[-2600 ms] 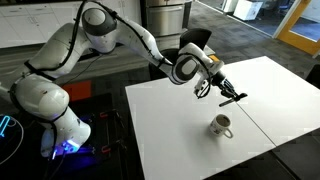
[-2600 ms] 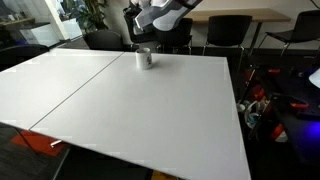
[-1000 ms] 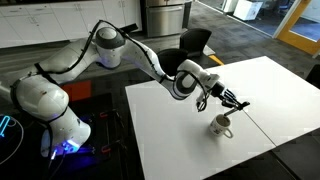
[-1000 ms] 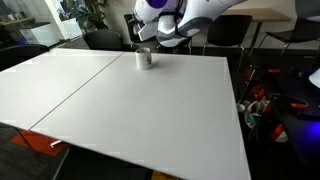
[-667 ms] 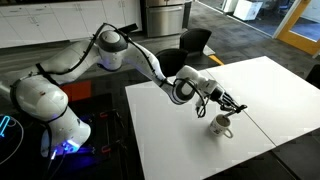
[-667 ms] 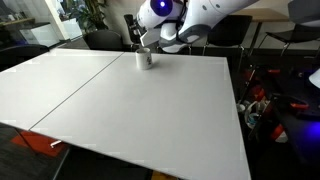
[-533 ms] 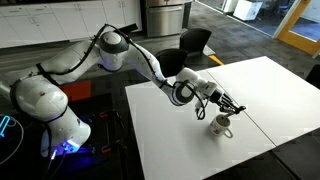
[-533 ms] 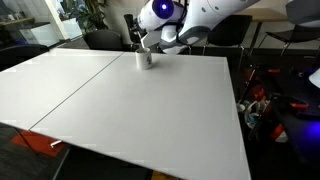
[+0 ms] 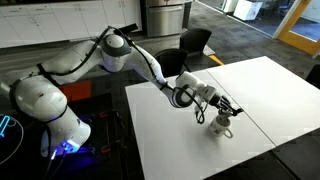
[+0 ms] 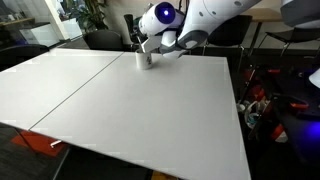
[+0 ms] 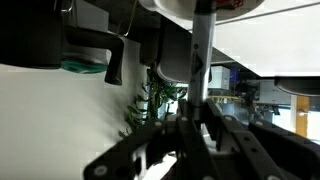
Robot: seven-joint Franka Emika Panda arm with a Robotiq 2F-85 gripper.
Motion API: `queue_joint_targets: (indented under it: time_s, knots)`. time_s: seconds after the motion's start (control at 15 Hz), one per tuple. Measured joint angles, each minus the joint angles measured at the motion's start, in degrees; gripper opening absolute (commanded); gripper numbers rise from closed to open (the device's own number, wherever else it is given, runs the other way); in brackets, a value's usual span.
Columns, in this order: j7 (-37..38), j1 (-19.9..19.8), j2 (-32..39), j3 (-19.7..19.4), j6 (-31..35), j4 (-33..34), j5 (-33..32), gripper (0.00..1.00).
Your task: Pick the marker and put it inside the mug
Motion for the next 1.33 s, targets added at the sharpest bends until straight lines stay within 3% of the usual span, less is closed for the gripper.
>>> queue_joint_targets:
  time_s: [0.33,0.47,0.8,1.33]
  knots:
    - [-1.33,-0.59,-0.01,0.24,0.09,0.98,0.39,0.89]
    - [-1.86,-0.61,-0.07,0.03,0.71,1.02,1.03,1.0]
    - [-8.47,-0.03,-3.47,-1.22,4.24,-0.62,3.52,1.0]
    - [-22.62,4.74,-15.5,-1.83,7.94,-8.19,6.81,1.0]
